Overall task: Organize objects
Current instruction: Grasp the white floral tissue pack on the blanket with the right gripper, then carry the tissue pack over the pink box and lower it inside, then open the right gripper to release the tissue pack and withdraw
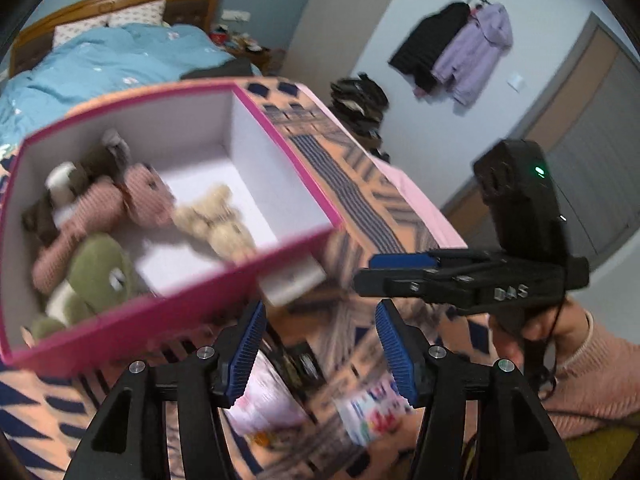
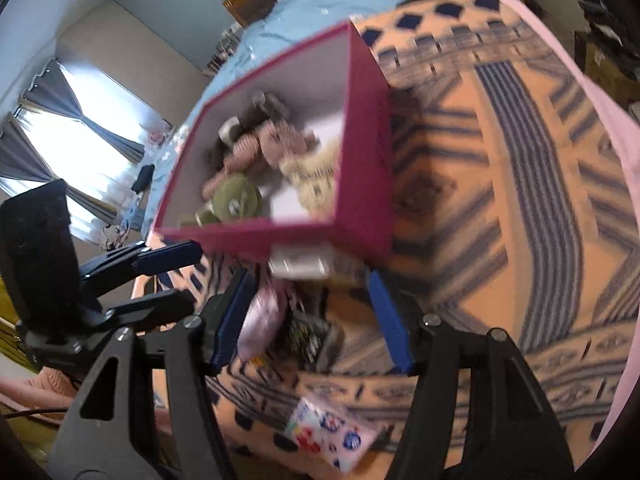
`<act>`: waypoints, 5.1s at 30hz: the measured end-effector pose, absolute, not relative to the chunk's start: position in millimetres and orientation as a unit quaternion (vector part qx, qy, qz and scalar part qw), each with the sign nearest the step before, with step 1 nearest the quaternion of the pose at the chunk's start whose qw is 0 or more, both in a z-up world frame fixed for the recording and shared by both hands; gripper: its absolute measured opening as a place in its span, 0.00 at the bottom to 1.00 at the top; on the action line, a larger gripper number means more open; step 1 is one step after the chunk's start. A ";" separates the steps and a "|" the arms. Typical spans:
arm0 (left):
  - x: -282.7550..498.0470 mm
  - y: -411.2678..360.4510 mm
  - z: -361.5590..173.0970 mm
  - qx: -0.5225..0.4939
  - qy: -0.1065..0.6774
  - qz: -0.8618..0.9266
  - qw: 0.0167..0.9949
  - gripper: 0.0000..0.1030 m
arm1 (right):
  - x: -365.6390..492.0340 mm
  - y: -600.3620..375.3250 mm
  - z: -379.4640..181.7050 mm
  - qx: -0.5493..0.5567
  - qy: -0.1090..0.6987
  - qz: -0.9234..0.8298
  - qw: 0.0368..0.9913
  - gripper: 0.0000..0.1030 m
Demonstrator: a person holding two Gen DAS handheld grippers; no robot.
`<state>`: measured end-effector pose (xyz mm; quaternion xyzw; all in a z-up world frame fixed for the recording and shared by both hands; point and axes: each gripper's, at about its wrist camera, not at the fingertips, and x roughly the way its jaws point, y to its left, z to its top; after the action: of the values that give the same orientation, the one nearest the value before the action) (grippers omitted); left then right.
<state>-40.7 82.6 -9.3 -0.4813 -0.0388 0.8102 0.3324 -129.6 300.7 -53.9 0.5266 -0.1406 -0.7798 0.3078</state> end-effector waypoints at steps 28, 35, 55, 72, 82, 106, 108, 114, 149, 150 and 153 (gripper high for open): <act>8.7 125.9 -104.8 -0.616 -0.026 0.695 0.370 0.46 | -52.8 335.0 -123.1 0.634 -0.161 -0.695 0.300 0.61; 13.0 134.0 -110.9 -0.627 -0.017 0.681 0.379 0.35 | -46.0 339.6 -126.1 0.641 -0.162 -0.682 0.314 0.57; -10.7 110.7 -111.4 -0.633 -0.074 0.694 0.334 0.35 | -73.3 345.1 -116.0 0.613 -0.152 -0.712 0.308 0.53; -10.9 115.6 -73.8 -0.597 -0.062 0.714 0.360 0.32 | -77.5 341.2 -92.6 0.595 -0.131 -0.725 0.320 0.41; -32.9 90.2 -10.7 -0.531 -0.086 0.767 0.349 0.32 | -99.8 317.6 -35.2 0.536 -0.105 -0.757 0.359 0.41; -100.8 65.9 38.9 -0.458 -0.076 0.832 0.305 0.32 | -175.2 263.7 14.2 0.468 -0.074 -0.790 0.390 0.41; -105.4 65.5 38.9 -0.457 -0.075 0.834 0.300 0.32 | -180.9 261.7 14.3 0.467 -0.073 -0.791 0.388 0.41; -124.0 61.8 34.3 -0.462 -0.084 0.834 0.291 0.32 | -198.6 254.6 11.2 0.469 -0.070 -0.791 0.386 0.41; -170.1 61.8 -9.9 -0.508 -0.093 0.815 0.262 0.32 | -245.2 228.5 -22.8 0.509 -0.008 -0.783 0.358 0.41; -169.6 61.5 -12.0 -0.511 -0.094 0.814 0.261 0.32 | -244.2 227.2 -24.3 0.511 -0.003 -0.782 0.357 0.41; -168.1 59.4 -18.3 -0.519 -0.099 0.809 0.258 0.32 | -240.6 224.0 -28.0 0.514 0.007 -0.780 0.357 0.41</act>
<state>-168.1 59.4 -18.3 -0.5194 -0.0987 0.8086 0.2584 -240.6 224.0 -28.0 0.5136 0.0075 -0.7800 0.3574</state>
